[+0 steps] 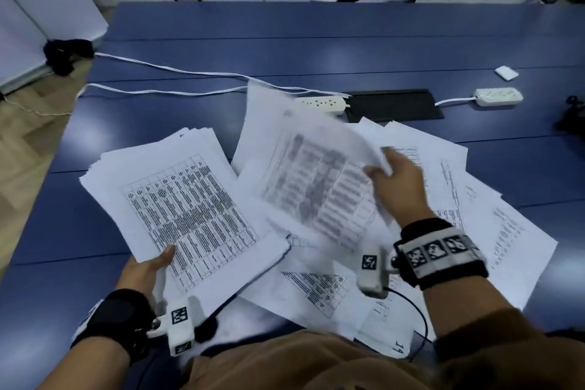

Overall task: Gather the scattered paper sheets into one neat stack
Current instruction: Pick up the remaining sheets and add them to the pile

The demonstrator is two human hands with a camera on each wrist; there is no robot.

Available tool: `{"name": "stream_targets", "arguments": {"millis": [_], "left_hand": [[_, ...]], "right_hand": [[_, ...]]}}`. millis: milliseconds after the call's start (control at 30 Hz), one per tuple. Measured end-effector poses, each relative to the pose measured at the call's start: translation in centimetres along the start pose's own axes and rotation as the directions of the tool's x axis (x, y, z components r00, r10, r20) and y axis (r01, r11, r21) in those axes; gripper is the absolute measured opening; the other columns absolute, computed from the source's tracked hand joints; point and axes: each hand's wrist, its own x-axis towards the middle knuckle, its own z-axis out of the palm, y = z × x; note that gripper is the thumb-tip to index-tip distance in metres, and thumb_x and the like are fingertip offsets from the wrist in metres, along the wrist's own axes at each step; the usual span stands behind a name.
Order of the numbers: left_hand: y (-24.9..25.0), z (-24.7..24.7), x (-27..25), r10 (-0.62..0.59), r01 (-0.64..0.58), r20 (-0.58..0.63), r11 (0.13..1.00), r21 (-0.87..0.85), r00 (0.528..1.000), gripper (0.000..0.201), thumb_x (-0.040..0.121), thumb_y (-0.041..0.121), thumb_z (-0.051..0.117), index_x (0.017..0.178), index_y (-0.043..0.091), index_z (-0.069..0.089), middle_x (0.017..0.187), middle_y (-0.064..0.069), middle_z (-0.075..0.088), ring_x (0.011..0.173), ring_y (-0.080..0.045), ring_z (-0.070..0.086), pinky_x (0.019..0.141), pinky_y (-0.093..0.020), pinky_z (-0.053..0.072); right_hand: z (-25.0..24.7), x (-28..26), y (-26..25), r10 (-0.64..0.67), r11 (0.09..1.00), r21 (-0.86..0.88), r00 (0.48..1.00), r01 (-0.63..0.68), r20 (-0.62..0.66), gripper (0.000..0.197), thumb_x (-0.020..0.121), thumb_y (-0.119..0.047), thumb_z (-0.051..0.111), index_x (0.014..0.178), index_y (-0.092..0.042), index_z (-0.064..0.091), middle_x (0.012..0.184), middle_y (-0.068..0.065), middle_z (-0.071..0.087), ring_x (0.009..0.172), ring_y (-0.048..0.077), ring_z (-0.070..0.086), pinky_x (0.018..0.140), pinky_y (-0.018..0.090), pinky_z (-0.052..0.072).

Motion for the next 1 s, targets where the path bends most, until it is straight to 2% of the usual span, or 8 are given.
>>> {"name": "stream_targets", "arguments": {"millis": [133, 267, 400, 600, 700, 833, 900, 1000], "left_hand": [[1.1, 3.4, -0.2, 0.018, -0.017, 0.093, 1.0, -0.005, 0.996, 0.08, 0.078, 0.03, 0.075, 0.144, 0.005, 0.036, 0.153, -0.011, 0.034, 0.122, -0.03, 0.054, 0.074, -0.053, 0.048], [1.5, 8.4, -1.1, 0.039, -0.029, 0.158, 0.997, -0.066, 0.987, 0.094, 0.077, 0.024, 0.077, 0.15, 0.013, 0.019, 0.155, -0.008, 0.029, 0.143, -0.036, 0.023, 0.104, -0.066, 0.015], [1.0, 12.3, -2.1, 0.153, -0.136, 0.244, 0.987, -0.085, 0.958, 0.066, 0.084, -0.002, 0.066, 0.141, 0.014, 0.036, 0.14, -0.009, 0.049, 0.13, -0.029, 0.046, 0.105, -0.041, 0.033], [0.5, 14.0, -1.9, 0.193, -0.211, 0.245, 0.976, 0.049, 0.95, 0.08, 0.087, 0.058, 0.052, 0.15, 0.019, 0.022, 0.151, 0.002, 0.032, 0.141, -0.024, 0.03, 0.112, -0.042, 0.027], [-0.2, 14.2, -0.8, 0.264, -0.307, 0.284, 0.944, 0.121, 0.922, 0.073, 0.075, 0.029, 0.08, 0.137, 0.018, 0.043, 0.132, -0.004, 0.058, 0.124, -0.026, 0.053, 0.1, -0.038, 0.04], [-1.0, 14.0, 0.2, 0.22, -0.258, 0.253, 0.957, 0.131, 0.942, 0.072, 0.074, -0.001, 0.077, 0.134, 0.015, 0.041, 0.129, -0.01, 0.058, 0.118, -0.03, 0.054, 0.102, -0.045, 0.04], [-1.1, 13.7, 0.6, 0.196, -0.234, 0.245, 0.963, 0.136, 0.949, 0.079, 0.074, 0.004, 0.078, 0.14, 0.018, 0.036, 0.137, -0.008, 0.053, 0.125, -0.031, 0.049, 0.107, -0.05, 0.035], [-1.1, 13.1, 1.2, 0.169, -0.218, 0.262, 0.961, 0.17, 0.95, 0.082, 0.073, 0.012, 0.08, 0.141, 0.022, 0.035, 0.14, -0.006, 0.05, 0.127, -0.035, 0.047, 0.096, -0.052, 0.043]], "right_hand": [[-2.0, 0.6, -0.8, 0.005, 0.973, 0.23, 0.993, 0.022, -0.115, 0.015, 0.085, -0.016, 0.066, 0.098, -0.023, 0.062, 0.086, -0.005, 0.069, 0.079, 0.011, 0.065, 0.078, 0.029, 0.052], [0.6, -0.9, 1.6, 0.11, 0.96, 0.256, 0.994, -0.114, 0.027, 0.027, 0.09, -0.014, 0.063, 0.116, -0.018, 0.06, 0.106, 0.007, 0.069, 0.096, 0.027, 0.067, 0.086, 0.038, 0.054], [3.8, -2.8, 4.5, 0.254, 0.962, 0.05, 0.944, -0.27, 0.21, 0.035, 0.092, -0.013, 0.058, 0.127, -0.009, 0.052, 0.115, 0.01, 0.062, 0.104, 0.03, 0.061, 0.087, 0.036, 0.051], [5.7, -3.7, 6.8, 0.292, 0.947, -0.258, 0.85, -0.192, 0.438, 0.043, 0.088, -0.014, 0.065, 0.128, -0.002, 0.052, 0.122, 0.014, 0.061, 0.115, 0.029, 0.058, 0.082, 0.024, 0.042], [5.1, -3.1, 6.9, 0.279, 0.96, -0.18, 0.773, -0.214, 0.57, 0.053, 0.086, -0.027, 0.072, 0.13, -0.006, 0.051, 0.119, 0.005, 0.06, 0.114, 0.022, 0.057, 0.093, 0.032, 0.048], [1.3, 0.4, 8.8, 0.333, 0.942, -0.079, 0.937, -0.326, 0.101, 0.056, 0.08, -0.038, 0.076, 0.121, -0.009, 0.052, 0.115, 0.008, 0.062, 0.103, 0.024, 0.059, 0.092, 0.04, 0.05], [-1.7, 2.7, 11.0, 0.419, 0.88, -0.128, 0.876, -0.457, -0.238, 0.066, 0.077, -0.04, 0.077, 0.127, -0.008, 0.048, 0.127, 0.017, 0.054, 0.118, 0.034, 0.051, 0.099, 0.048, 0.045], [-6.3, 4.5, 13.3, 0.624, 0.653, -0.218, 0.678, -0.726, -0.389, 0.093, 0.073, -0.057, 0.074, 0.138, -0.004, 0.034, 0.14, 0.023, 0.04, 0.131, 0.04, 0.037, 0.104, 0.054, 0.035]]}}
